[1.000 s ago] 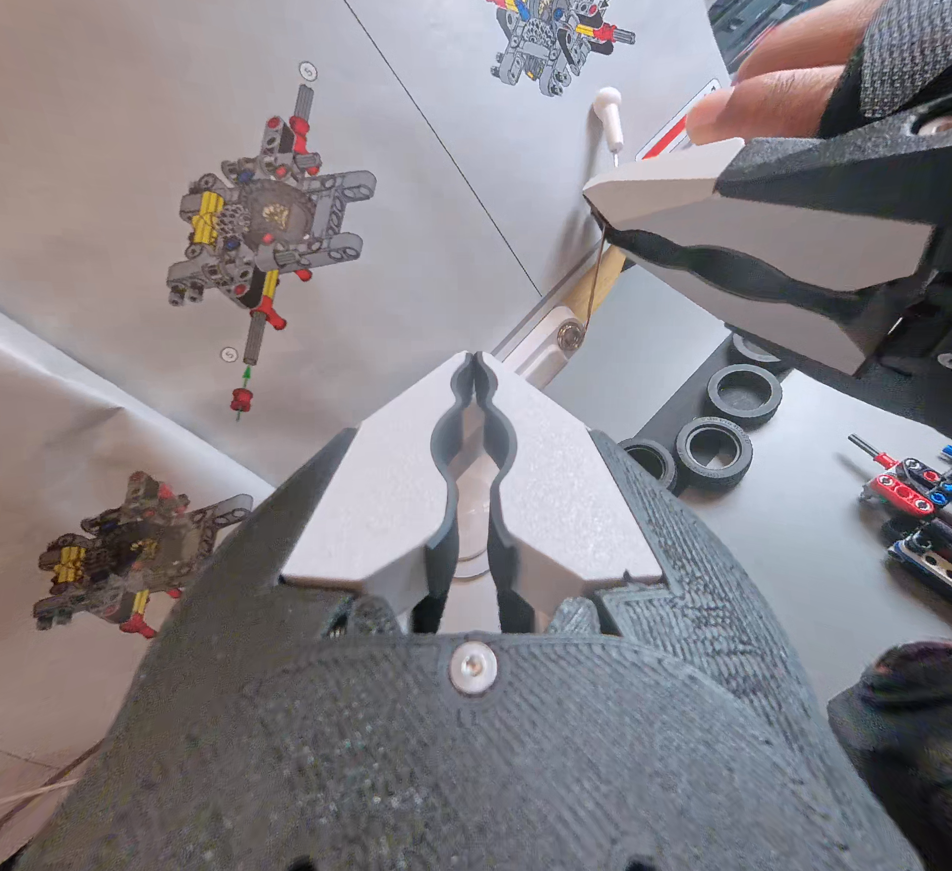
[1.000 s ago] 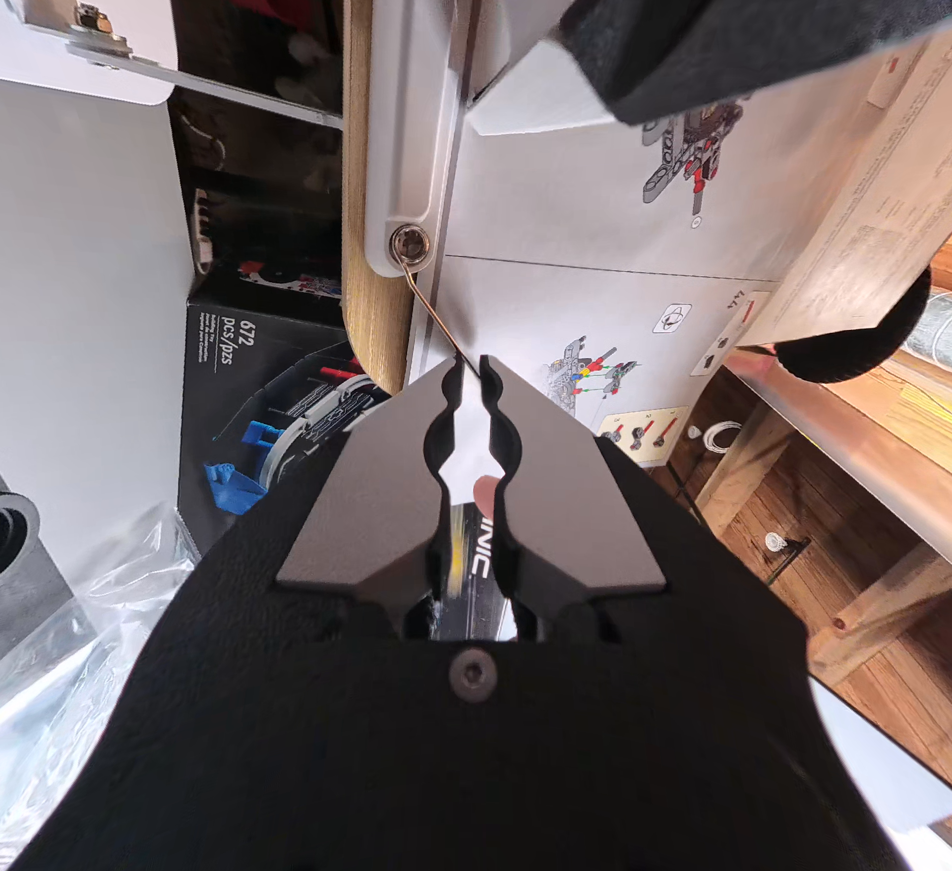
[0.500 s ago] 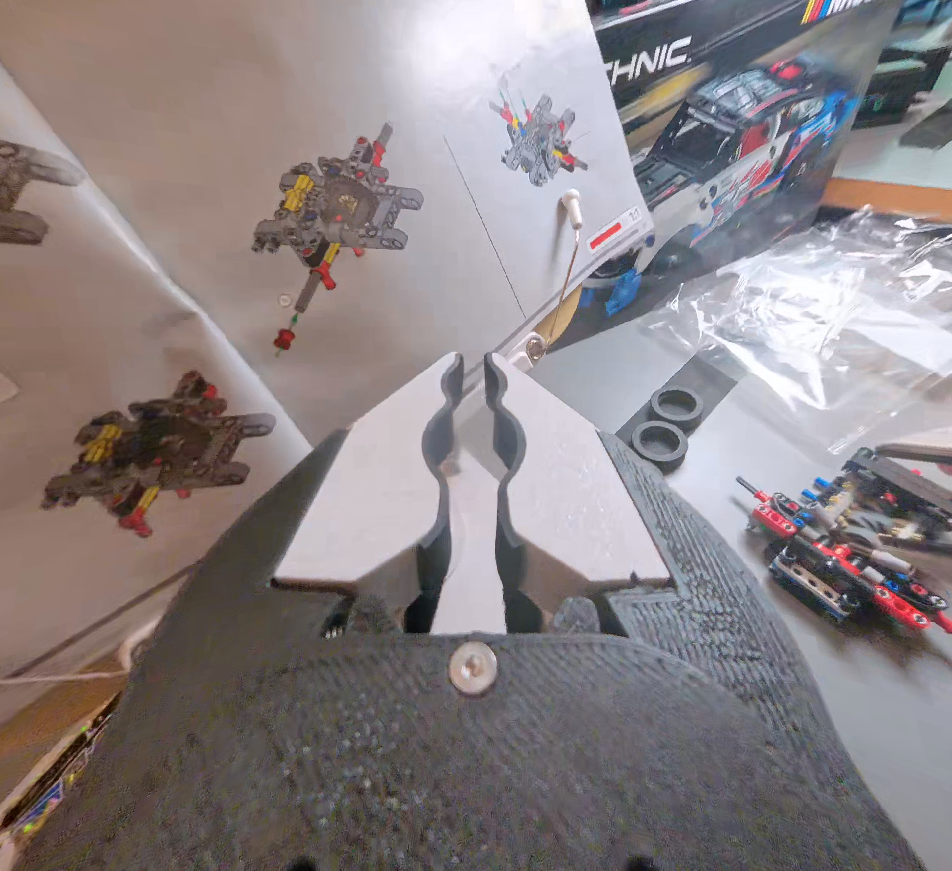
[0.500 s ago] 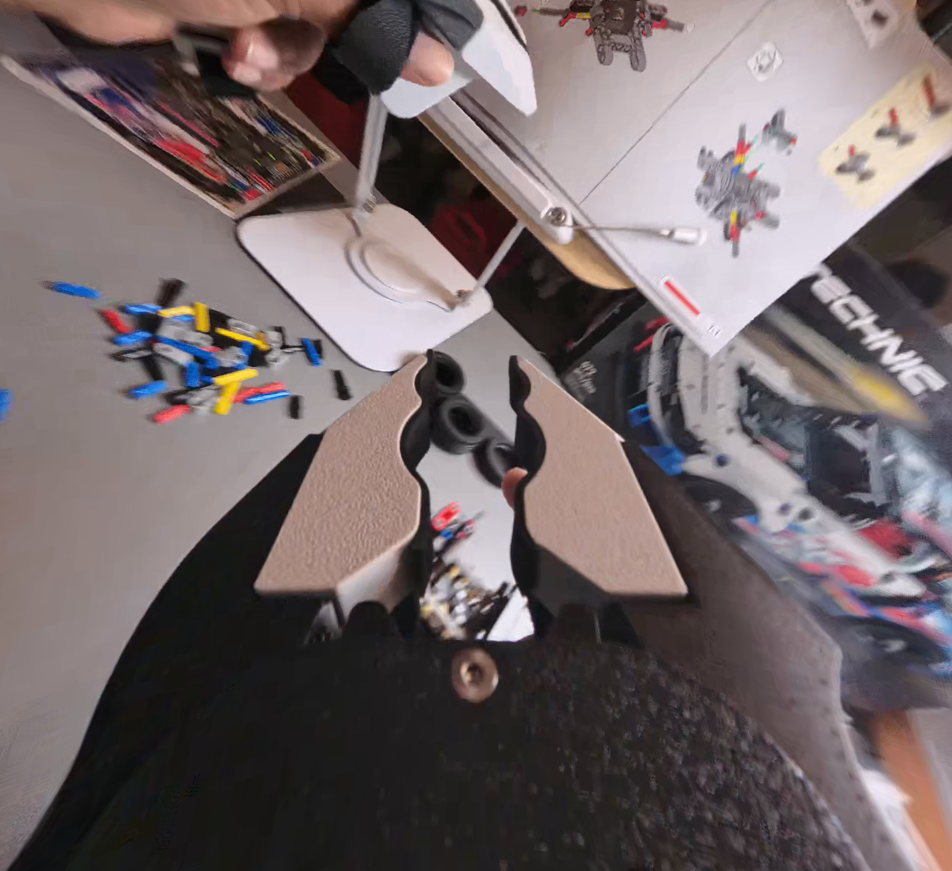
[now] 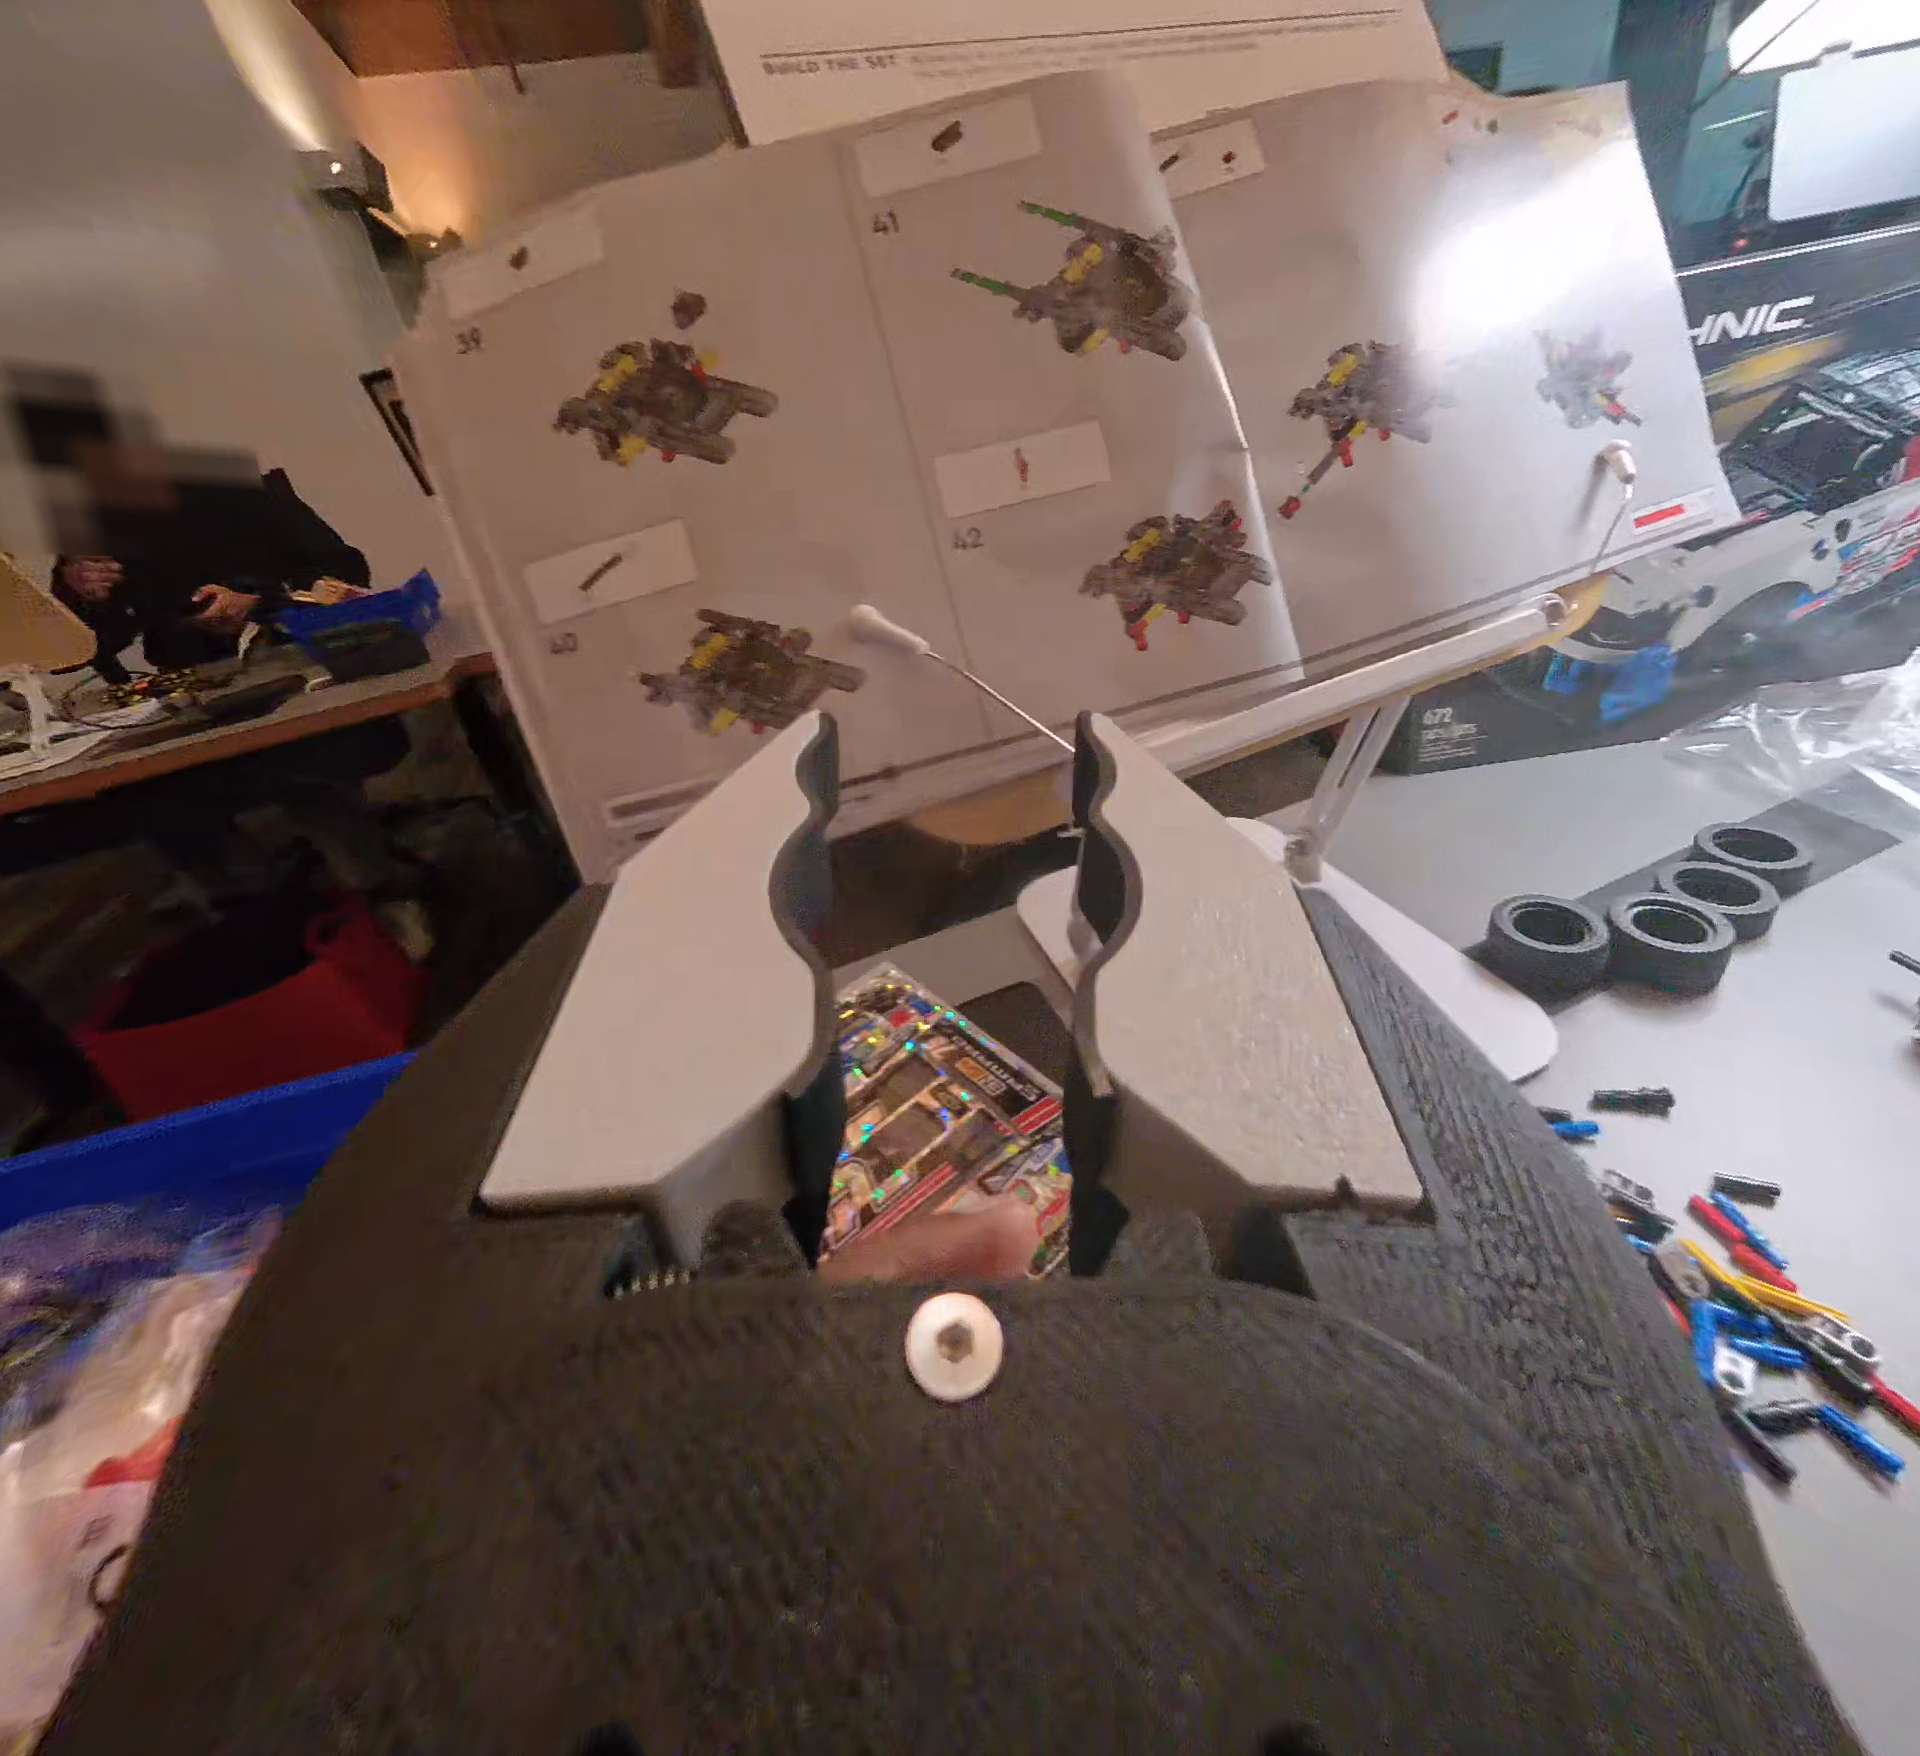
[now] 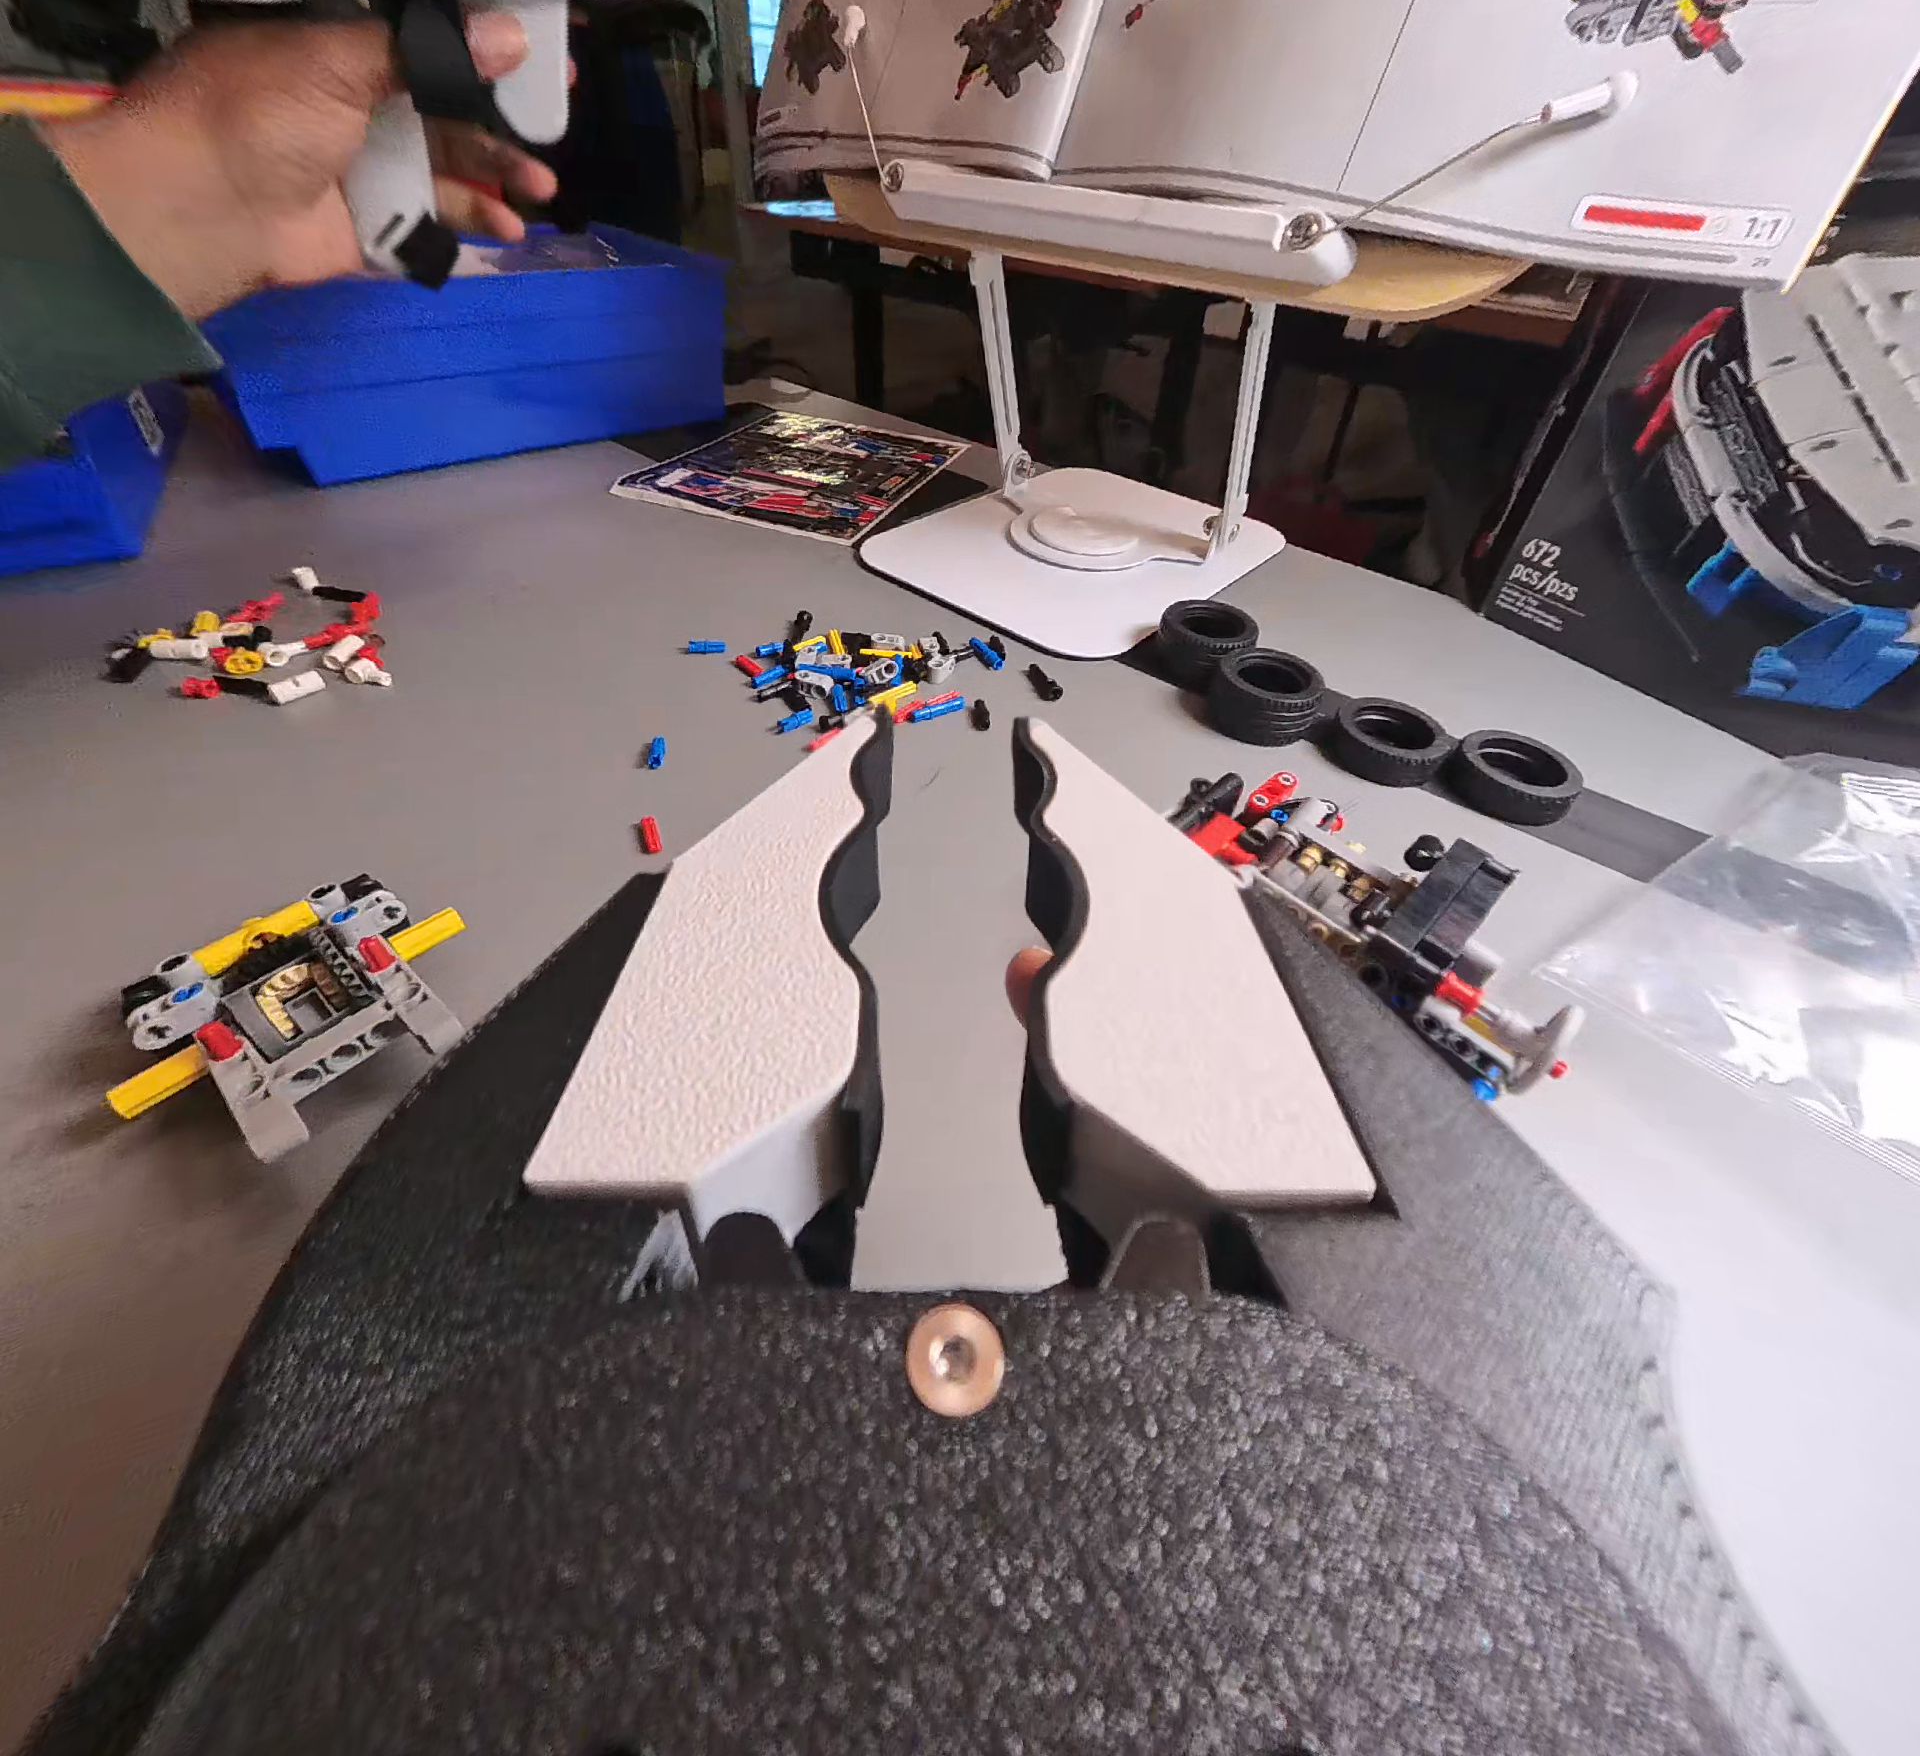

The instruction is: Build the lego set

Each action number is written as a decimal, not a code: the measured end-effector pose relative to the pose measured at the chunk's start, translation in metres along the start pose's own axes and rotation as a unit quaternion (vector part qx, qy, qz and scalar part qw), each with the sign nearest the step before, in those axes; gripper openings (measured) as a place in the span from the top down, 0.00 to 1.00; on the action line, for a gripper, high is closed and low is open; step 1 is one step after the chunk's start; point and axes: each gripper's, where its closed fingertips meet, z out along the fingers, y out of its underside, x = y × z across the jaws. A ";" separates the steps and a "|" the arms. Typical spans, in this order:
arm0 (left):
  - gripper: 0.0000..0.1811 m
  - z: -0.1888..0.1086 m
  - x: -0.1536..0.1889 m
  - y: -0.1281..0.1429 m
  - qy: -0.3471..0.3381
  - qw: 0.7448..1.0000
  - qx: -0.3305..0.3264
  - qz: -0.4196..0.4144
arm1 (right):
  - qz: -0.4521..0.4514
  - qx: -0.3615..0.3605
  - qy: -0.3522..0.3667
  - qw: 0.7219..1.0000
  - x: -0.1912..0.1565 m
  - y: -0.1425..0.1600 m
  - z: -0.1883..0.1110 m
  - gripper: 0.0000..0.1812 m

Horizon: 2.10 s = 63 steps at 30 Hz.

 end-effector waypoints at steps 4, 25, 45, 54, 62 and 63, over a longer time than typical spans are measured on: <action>0.85 0.013 -0.048 -0.031 -0.011 1.000 -0.005 -0.003 | -0.036 -0.008 -0.005 0.999 -0.006 0.007 0.003 0.90; 1.00 0.132 -0.122 -0.063 -0.031 0.997 -0.054 -0.035 | -0.068 -0.005 0.003 0.998 -0.003 0.015 0.004 0.96; 1.00 0.125 -0.102 -0.055 -0.019 0.997 -0.059 -0.034 | -0.045 -0.003 -0.001 0.999 -0.005 0.014 0.006 0.96; 1.00 0.109 -0.085 -0.030 -0.017 0.997 -0.072 -0.037 | -0.031 -0.004 -0.017 0.999 -0.006 0.014 0.006 0.96; 0.98 0.094 -0.077 0.000 -0.032 0.993 -0.069 -0.091 | -0.025 -0.003 -0.025 0.999 -0.007 0.014 0.006 0.96; 0.96 0.089 -0.076 0.004 -0.035 0.992 -0.064 -0.103 | -0.024 -0.003 -0.026 0.999 -0.008 0.014 0.005 0.96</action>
